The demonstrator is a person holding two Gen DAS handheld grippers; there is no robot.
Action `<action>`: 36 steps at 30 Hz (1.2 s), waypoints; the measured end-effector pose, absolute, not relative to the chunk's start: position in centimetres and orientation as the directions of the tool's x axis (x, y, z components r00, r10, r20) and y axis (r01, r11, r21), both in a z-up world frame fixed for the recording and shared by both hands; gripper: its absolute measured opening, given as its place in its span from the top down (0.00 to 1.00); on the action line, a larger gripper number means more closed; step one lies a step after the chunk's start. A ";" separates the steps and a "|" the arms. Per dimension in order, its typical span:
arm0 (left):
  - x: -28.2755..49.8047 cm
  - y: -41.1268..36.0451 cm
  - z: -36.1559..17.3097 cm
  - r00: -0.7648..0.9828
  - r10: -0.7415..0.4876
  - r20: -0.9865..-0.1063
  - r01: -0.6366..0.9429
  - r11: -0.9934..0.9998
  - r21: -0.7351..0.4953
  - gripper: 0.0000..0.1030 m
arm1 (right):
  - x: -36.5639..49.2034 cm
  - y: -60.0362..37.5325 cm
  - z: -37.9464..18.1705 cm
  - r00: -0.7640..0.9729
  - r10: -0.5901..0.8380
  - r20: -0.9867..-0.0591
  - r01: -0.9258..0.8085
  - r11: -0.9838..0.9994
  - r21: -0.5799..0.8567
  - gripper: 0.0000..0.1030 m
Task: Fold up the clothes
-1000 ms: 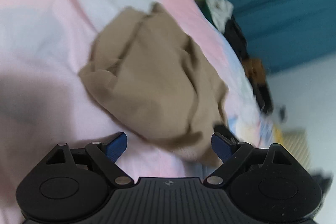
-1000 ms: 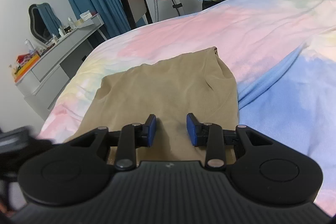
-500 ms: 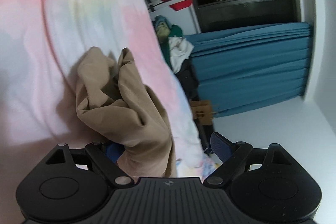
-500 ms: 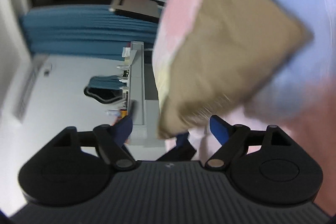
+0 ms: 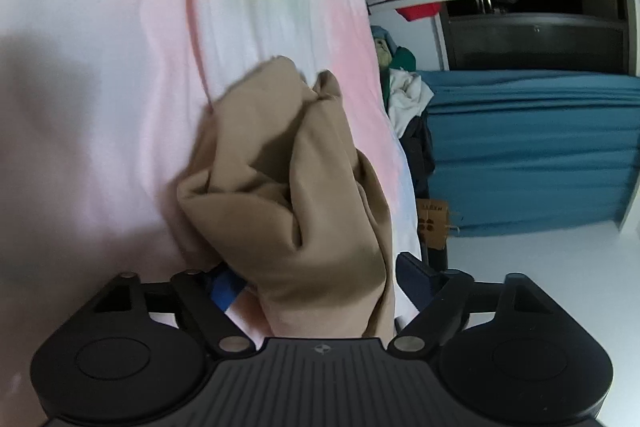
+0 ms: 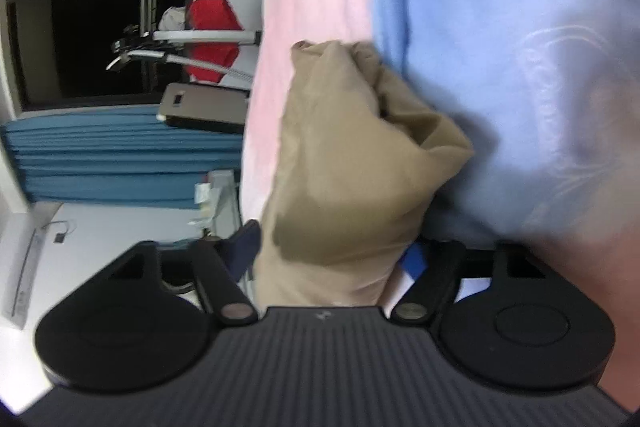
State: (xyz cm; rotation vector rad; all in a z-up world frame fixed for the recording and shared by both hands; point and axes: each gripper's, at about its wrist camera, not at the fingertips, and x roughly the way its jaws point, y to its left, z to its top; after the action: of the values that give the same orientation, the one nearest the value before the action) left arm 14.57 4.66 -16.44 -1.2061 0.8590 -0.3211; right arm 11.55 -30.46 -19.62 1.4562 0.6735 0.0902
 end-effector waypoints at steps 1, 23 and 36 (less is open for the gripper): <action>14.7 4.8 -16.4 0.660 -0.637 -0.398 -0.212 0.350 -0.912 0.24 | 11.5 -30.4 -19.6 0.814 0.443 -0.377 0.345 0.155 0.926 0.42; 20.1 -8.7 -4.2 0.660 -0.718 -0.222 0.012 0.306 -0.952 0.66 | 11.3 -42.1 -7.6 0.948 0.316 -0.043 -0.050 0.279 0.959 0.58; 34.9 -32.3 -4.7 0.539 -0.792 -0.287 0.305 0.501 -0.810 0.66 | 15.2 -59.1 -12.7 0.998 0.034 0.045 -0.055 0.377 0.925 0.58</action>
State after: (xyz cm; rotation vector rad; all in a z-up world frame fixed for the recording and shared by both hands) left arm 34.93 -32.29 -4.65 -0.7782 0.7201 -0.7368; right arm 15.18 -59.15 -12.71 1.1827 -0.0197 0.0568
